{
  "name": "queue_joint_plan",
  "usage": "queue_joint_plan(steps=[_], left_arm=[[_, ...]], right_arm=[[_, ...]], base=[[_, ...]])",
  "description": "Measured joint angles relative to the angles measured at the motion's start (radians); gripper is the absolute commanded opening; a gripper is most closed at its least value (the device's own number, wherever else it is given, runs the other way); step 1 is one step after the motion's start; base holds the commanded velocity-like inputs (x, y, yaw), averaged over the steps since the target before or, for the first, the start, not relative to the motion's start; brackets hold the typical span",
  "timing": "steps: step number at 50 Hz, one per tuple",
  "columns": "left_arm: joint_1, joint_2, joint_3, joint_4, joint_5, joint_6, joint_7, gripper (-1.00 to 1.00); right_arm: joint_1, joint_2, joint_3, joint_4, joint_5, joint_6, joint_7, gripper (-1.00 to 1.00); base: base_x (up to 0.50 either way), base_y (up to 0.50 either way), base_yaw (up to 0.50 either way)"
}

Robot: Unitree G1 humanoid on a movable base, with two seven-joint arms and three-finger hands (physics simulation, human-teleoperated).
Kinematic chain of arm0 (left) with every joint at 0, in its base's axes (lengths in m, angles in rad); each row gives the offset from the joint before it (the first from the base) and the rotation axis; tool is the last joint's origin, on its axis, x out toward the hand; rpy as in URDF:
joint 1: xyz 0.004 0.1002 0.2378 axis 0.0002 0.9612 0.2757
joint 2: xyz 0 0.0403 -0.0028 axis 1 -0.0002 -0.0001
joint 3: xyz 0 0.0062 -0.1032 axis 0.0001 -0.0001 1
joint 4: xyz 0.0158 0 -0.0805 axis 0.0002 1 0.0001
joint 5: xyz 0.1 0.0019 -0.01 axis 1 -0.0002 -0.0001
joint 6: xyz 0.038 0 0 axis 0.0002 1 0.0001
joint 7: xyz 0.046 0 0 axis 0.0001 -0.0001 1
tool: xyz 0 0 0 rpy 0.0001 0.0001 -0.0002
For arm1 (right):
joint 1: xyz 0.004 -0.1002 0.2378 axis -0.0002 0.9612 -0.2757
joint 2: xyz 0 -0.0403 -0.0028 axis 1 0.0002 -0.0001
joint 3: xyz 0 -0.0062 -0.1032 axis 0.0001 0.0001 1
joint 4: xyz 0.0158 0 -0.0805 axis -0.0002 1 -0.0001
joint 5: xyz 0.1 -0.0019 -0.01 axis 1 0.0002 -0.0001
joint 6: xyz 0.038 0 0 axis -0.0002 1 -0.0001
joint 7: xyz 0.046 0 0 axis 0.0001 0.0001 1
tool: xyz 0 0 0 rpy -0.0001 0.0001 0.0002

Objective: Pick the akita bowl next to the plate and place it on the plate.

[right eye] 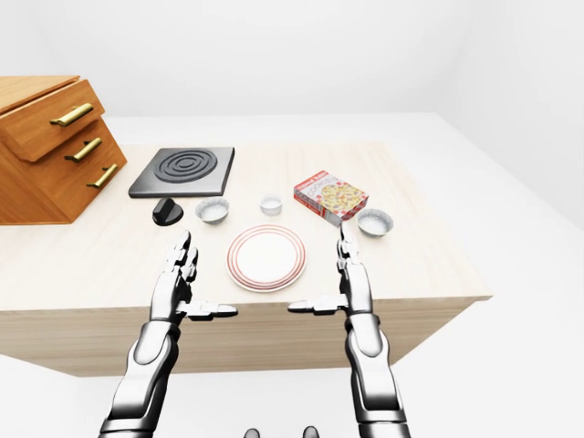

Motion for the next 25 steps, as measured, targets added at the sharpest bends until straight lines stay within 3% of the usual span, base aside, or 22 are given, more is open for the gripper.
queue_joint_plan(steps=[10, 25], left_arm=[[0.000, 0.001, 0.000, 0.001, 0.001, 0.001, 0.000, 1.00], [0.001, 0.001, 0.000, 0.002, 0.003, 0.001, 0.001, 1.00]], right_arm=[[-0.002, 0.001, 0.011, -0.003, -0.048, -0.018, -0.007, 1.00], [0.001, 0.002, 0.011, -0.010, -0.069, -0.039, -0.013, 1.00]], base=[[0.02, 0.00, 0.00], [0.36, 0.00, 0.00]])
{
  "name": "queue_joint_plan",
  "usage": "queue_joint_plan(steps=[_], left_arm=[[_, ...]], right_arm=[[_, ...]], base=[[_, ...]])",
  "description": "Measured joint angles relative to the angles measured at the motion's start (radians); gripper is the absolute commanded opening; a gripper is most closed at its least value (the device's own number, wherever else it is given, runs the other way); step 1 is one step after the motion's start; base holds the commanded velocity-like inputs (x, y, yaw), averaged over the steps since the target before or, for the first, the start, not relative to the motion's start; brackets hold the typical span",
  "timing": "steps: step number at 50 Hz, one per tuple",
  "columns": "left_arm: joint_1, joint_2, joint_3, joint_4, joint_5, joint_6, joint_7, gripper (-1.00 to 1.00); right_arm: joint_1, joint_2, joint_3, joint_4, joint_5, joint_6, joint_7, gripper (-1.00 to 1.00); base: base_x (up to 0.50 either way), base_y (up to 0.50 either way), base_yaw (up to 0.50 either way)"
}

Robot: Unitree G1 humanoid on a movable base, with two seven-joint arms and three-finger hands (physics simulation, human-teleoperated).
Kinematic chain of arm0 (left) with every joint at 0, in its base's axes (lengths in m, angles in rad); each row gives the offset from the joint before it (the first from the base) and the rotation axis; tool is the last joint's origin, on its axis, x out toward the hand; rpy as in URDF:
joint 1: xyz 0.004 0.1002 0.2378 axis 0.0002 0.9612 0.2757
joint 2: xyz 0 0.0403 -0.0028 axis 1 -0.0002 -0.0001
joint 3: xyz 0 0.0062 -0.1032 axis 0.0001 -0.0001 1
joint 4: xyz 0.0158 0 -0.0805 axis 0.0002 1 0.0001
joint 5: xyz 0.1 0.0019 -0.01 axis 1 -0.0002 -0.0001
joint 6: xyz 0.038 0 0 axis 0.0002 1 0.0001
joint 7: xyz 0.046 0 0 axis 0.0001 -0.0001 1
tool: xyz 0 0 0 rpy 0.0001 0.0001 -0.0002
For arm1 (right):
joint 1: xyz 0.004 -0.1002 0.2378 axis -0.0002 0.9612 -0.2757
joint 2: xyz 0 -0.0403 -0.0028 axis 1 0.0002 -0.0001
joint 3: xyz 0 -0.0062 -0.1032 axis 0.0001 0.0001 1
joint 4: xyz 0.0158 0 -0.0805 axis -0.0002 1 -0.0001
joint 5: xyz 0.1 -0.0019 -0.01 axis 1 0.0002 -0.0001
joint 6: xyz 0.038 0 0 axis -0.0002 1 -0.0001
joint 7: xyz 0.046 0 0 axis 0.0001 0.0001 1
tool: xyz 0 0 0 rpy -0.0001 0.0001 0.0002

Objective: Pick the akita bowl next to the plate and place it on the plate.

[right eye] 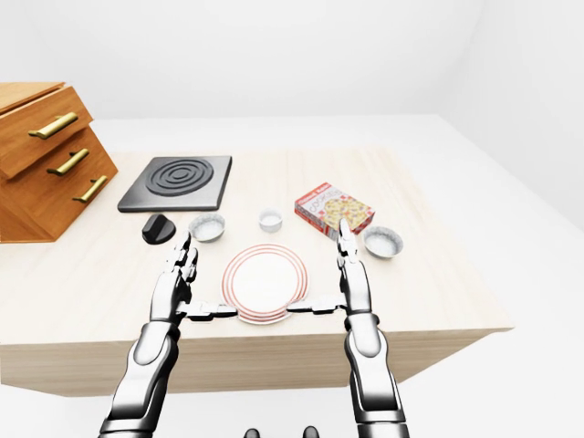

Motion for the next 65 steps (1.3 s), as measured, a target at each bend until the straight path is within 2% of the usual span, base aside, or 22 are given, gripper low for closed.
queue_joint_plan(steps=[16, 34, 38, 42, 43, 44, 49, 52, 55, 58, 60, 62, 65], left_arm=[[0.000, 0.000, -0.001, 0.004, 0.002, -0.005, 0.000, 1.00], [0.003, 0.000, -0.005, -0.007, 0.011, -0.008, 0.003, 1.00], [-0.033, 0.017, 0.009, -0.152, 0.021, 0.119, -0.012, 1.00], [-0.121, 0.047, 0.040, -0.280, 0.027, 0.120, -0.032, 1.00], [-0.168, 0.069, 0.065, -0.283, 0.004, 0.120, -0.042, 1.00], [-0.228, 0.114, 0.099, -0.269, -0.020, 0.120, -0.051, 1.00], [-0.520, 0.411, 0.224, -0.175, -0.155, 0.120, -0.054, 1.00], [-0.695, 0.590, 0.268, -0.112, -0.240, 0.120, -0.040, 1.00], [-0.825, 0.770, 0.300, -0.053, -0.328, 0.120, -0.020, 1.00], [-0.900, 0.938, 0.329, 0.001, -0.424, 0.120, 0.010, 1.00], [-0.918, 1.041, 0.351, 0.039, -0.495, 0.120, 0.034, 1.00], [-0.909, 1.140, 0.376, 0.079, -0.574, 0.120, 0.062, 1.00], [-0.841, 1.280, 0.425, 0.149, -0.705, 0.120, 0.103, 1.00]], right_arm=[[0.000, 0.000, 0.000, 0.004, -0.004, -0.004, 0.000, 1.00], [0.002, 0.001, 0.000, 0.008, 0.010, -0.004, 0.006, 1.00], [0.003, 0.002, 0.000, 0.007, 0.012, -0.004, 0.005, 1.00], [0.003, 0.002, 0.000, 0.008, 0.012, -0.004, 0.004, 1.00], [0.004, 0.002, 0.001, 0.008, 0.012, -0.004, 0.005, 1.00], [0.005, 0.002, 0.002, 0.007, 0.012, -0.004, 0.005, 1.00], [0.011, 0.002, 0.005, 0.003, 0.010, -0.004, 0.007, 1.00], [0.013, 0.003, 0.006, 0.002, 0.008, -0.004, 0.008, 1.00], [0.015, 0.003, 0.008, 0.000, 0.007, -0.004, 0.008, 1.00], [0.017, 0.004, 0.009, -0.001, 0.006, -0.004, 0.009, 1.00], [0.018, 0.004, 0.009, 0.000, 0.005, -0.004, 0.009, 1.00], [0.019, 0.004, 0.010, -0.001, 0.005, -0.004, 0.009, 1.00], [0.021, 0.004, 0.011, -0.001, 0.004, -0.004, 0.010, 1.00]], base=[[0.36, 0.00, 0.00], [0.01, 0.00, 0.00], [0.00, 0.00, 0.00], [0.00, 0.00, 0.00], [0.00, 0.00, 0.00], [0.00, 0.00, 0.00], [0.00, 0.00, 0.00], [0.00, 0.00, 0.00], [0.00, 0.00, 0.00], [0.00, 0.00, 0.00], [0.00, 0.00, 0.00], [0.00, 0.00, 0.00], [0.00, 0.00, 0.00]])
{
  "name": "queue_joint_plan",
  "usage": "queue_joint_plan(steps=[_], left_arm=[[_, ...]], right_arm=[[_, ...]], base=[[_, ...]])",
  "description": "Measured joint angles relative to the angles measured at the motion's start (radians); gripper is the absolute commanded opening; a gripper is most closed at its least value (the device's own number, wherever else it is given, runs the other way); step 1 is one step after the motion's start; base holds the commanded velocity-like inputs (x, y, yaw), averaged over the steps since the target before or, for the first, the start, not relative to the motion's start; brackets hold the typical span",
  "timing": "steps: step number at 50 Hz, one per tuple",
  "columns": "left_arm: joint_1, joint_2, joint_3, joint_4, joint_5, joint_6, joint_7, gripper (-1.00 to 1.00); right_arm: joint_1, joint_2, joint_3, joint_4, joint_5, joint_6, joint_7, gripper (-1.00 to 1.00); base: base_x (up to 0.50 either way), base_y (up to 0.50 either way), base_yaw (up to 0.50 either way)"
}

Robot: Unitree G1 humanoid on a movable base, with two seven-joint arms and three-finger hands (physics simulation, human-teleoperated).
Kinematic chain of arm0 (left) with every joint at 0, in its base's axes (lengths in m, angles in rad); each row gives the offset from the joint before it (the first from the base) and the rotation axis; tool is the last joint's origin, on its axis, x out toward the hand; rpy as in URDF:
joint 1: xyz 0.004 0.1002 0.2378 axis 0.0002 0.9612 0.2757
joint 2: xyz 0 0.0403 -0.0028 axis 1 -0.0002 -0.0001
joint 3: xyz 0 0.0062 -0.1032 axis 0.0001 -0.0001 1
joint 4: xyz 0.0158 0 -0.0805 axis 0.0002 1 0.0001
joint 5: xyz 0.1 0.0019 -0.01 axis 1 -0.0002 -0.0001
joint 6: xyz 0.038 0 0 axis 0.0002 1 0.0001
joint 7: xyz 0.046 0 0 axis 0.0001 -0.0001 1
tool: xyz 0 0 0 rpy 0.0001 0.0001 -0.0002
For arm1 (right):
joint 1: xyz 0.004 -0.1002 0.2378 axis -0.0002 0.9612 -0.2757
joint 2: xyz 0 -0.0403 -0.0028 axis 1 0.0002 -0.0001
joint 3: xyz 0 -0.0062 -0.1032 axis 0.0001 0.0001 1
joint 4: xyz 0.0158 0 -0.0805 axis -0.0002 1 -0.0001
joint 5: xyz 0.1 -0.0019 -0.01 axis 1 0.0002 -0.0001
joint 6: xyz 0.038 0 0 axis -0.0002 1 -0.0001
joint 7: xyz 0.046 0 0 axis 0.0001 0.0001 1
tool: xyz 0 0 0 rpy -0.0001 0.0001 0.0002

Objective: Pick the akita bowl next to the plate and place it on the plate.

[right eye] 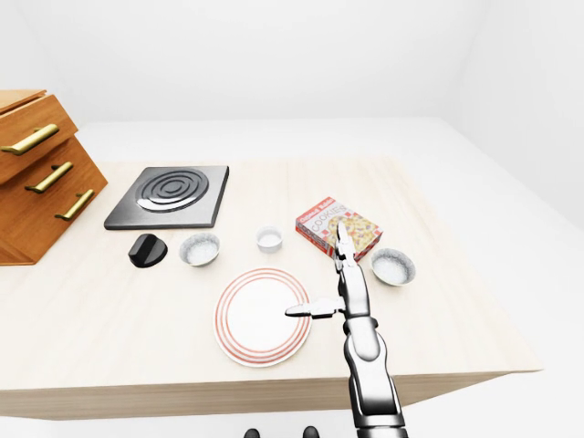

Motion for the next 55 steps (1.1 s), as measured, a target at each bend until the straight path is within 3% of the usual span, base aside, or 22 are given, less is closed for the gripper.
queue_joint_plan(steps=[3, 7, 11, 15, 23, 31, 42, 49, 55], left_arm=[[0.105, 0.119, 0.065, 0.078, -0.119, 0.000, 0.031, 1.00], [0.235, 0.227, 0.156, 0.180, -0.218, 0.000, 0.051, 1.00], [0.331, 0.277, 0.247, 0.273, -0.246, 0.000, 0.048, 1.00], [0.402, 0.291, 0.332, 0.352, -0.231, 0.000, 0.033, 1.00], [0.526, 0.218, 0.489, 0.477, -0.121, 0.000, -0.026, 1.00], [0.631, 0.060, 0.582, 0.501, -0.052, 0.000, -0.043, 1.00], [0.702, -0.109, 0.577, 0.557, -0.027, -0.015, -0.054, 1.00], [0.722, -0.166, 0.551, 0.582, -0.041, -0.033, -0.050, 1.00], [0.734, -0.191, 0.545, 0.575, -0.049, -0.031, -0.041, 1.00]], right_arm=[[0.001, 0.000, 0.000, 0.001, 0.000, 0.000, 0.000, 1.00], [0.002, 0.000, 0.001, 0.002, -0.001, 0.000, 0.000, 1.00], [0.003, 0.000, 0.001, 0.004, -0.001, 0.000, 0.000, 1.00], [0.001, 0.001, 0.001, 0.006, -0.004, 0.000, -0.003, 1.00], [-0.011, 0.001, 0.001, 0.034, -0.027, 0.000, -0.028, 1.00], [-0.020, 0.000, 0.003, 0.064, -0.044, 0.000, -0.040, 1.00], [-0.031, -0.002, 0.004, 0.096, -0.060, 0.000, -0.048, 1.00], [-0.036, -0.003, 0.005, 0.114, -0.069, 0.000, -0.050, 1.00], [-0.039, -0.004, 0.006, 0.122, -0.076, 0.000, -0.051, 1.00]], base=[[0.00, 0.00, 0.00], [0.00, 0.00, 0.00], [0.00, 0.00, 0.00], [0.00, 0.00, 0.00], [0.00, 0.00, 0.00], [0.00, 0.00, 0.00], [0.00, 0.00, 0.00], [0.00, 0.00, 0.00], [0.00, 0.00, 0.00]])
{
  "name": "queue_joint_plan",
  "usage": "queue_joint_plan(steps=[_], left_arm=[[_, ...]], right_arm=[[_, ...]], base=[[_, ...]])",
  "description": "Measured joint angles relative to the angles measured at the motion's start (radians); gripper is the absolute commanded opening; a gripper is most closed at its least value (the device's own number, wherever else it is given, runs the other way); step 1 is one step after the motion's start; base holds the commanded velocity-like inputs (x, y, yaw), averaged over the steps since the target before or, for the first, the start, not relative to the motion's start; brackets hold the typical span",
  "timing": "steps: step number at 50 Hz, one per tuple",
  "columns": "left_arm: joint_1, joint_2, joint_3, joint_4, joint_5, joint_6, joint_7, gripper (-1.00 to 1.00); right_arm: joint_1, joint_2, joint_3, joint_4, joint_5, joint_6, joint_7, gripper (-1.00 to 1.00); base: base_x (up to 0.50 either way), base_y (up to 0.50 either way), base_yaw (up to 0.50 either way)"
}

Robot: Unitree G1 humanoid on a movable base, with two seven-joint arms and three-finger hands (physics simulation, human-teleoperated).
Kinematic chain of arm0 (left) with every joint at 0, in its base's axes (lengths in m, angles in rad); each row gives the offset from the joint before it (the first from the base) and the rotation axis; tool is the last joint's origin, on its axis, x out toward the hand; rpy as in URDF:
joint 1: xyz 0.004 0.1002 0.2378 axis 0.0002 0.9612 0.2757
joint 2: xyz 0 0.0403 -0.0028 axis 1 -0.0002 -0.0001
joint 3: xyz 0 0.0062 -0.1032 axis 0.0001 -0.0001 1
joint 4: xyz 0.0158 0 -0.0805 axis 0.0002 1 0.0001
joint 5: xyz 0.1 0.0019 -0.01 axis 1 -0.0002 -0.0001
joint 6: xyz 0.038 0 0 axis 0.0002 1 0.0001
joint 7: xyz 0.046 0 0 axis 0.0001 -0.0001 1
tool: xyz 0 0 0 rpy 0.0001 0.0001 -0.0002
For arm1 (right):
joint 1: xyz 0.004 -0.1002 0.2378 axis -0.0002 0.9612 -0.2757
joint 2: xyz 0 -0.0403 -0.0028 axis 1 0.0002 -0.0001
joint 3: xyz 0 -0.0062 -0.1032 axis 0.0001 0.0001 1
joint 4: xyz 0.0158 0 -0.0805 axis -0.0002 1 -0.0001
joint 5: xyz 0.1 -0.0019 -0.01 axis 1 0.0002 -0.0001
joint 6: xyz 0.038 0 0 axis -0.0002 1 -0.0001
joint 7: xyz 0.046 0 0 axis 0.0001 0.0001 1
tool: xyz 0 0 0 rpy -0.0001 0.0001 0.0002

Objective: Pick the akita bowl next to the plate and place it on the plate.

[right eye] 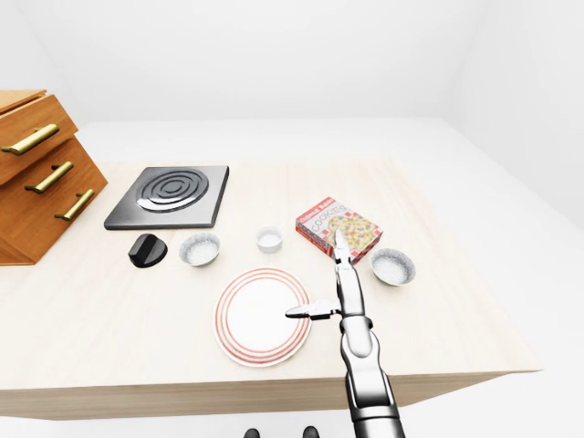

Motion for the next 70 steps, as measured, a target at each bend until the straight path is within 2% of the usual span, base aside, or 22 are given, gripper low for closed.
queue_joint_plan(steps=[18, 45, 62, 65, 70], left_arm=[[0.004, -0.043, 0.004, -0.066, 0.013, 0.031, 0.022, 1.00], [0.000, -0.053, 0.018, -0.091, 0.024, 0.031, 0.032, 1.00], [-0.008, -0.034, 0.010, -0.065, 0.012, 0.031, 0.054, 1.00], [-0.009, -0.031, 0.010, -0.063, 0.010, 0.031, 0.057, 1.00], [-0.009, -0.028, 0.009, -0.059, 0.007, 0.031, 0.062, 1.00]], right_arm=[[0.004, -0.002, 0.012, -0.014, -0.027, 0.000, 0.017, 1.00], [0.009, -0.011, 0.003, -0.064, -0.067, 0.007, 0.013, 1.00], [0.044, -0.054, -0.057, -0.289, -0.269, 0.051, 0.019, 1.00], [0.050, -0.069, -0.079, -0.322, -0.346, 0.043, 0.013, 1.00], [0.062, -0.095, -0.113, -0.354, -0.506, 0.009, -0.015, 1.00]], base=[[0.00, 0.00, 0.00], [0.00, 0.00, 0.00], [0.00, 0.00, 0.00], [0.00, 0.00, 0.00], [0.00, 0.00, 0.00]])
